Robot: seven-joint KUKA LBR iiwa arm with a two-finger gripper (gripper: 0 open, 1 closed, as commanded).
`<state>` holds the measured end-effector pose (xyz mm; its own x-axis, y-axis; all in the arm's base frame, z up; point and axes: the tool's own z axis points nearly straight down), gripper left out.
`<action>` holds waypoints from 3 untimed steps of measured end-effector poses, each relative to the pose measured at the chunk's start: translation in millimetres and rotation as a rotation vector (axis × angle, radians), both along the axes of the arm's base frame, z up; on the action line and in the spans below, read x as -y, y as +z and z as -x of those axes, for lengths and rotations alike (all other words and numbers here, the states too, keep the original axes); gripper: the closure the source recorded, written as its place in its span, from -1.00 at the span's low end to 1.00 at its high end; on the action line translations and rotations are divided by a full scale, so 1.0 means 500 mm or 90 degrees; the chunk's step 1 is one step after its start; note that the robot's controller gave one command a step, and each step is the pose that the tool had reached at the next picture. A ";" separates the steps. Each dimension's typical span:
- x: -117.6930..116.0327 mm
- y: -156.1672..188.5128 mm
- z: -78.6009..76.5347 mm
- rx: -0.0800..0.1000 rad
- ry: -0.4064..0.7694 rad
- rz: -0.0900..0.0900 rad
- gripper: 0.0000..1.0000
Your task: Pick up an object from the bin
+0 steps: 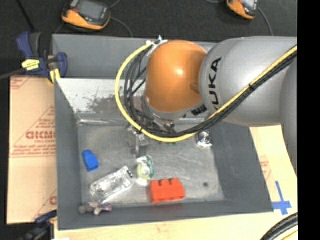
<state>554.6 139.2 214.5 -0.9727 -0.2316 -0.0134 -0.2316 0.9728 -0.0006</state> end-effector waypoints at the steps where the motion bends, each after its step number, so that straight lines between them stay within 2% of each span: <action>1: 0.001 -0.010 0.004 -0.006 -0.001 0.001 -1.00; 2: 0.018 -0.227 0.020 -0.010 0.162 0.003 -1.00; 3: 0.016 -0.220 0.016 -0.006 0.160 0.002 1.00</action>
Offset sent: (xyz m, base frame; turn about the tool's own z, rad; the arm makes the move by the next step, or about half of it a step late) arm 0.0000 0.0000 0.0000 0.0000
